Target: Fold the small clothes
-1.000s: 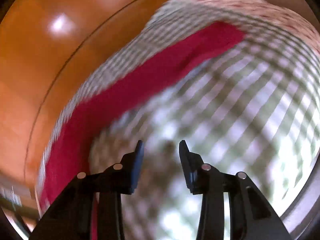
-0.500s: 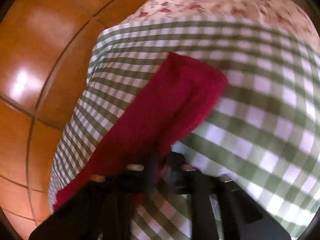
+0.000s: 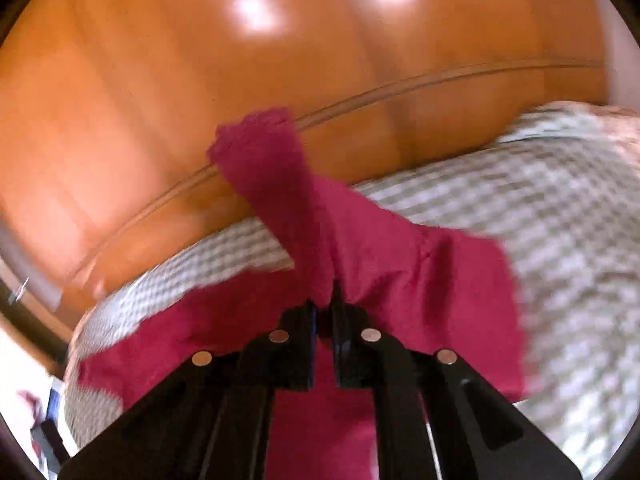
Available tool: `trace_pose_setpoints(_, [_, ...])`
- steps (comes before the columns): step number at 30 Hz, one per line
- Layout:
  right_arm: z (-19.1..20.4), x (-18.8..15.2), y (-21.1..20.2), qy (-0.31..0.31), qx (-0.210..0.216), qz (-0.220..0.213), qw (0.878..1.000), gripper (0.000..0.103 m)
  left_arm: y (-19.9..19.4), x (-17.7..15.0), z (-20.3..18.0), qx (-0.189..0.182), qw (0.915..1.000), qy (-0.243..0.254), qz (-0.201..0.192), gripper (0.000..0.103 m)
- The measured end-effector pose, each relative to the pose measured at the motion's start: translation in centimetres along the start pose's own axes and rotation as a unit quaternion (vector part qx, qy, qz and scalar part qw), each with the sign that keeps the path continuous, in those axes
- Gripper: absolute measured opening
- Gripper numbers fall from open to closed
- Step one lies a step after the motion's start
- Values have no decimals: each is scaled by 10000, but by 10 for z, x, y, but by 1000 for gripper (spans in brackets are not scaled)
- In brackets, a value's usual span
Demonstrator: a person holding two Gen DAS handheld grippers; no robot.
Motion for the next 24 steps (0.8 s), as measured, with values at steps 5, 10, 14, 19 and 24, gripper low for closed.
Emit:
trace_pose_setpoints(5, [85,-23,52,-539,611,500,9954,15,6,18,3,-234,9995,-232,32,72])
trace_pose_setpoints(10, [91,-43,47,-523,842,517,9937,53,10,39,8,-356,9988,-348,0,72])
trace_pose_setpoints(14, [55,-67,9,-210,827,382,9956,61,25,61,13,-402,9981,-472,25,72])
trace_pose_setpoints(19, [-10,-93,-21,463,697,442,9955,68,62,92,12,-497,9960,-710,222,69])
trace_pose_setpoints(24, [-53,-101,-20,1284,895,391,9869,72,101,112,-2,-557,9946,-700,521,50])
Point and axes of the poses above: each gripper's, at about its wrist camera, not at the fingertips, and y roughly the way its jaws point, z to its left, x to its top, the point moved 3 cm from there along y, roughly the way its jaws point, and after that the axes turned 7 degrees about z, right-handed, at the moved point
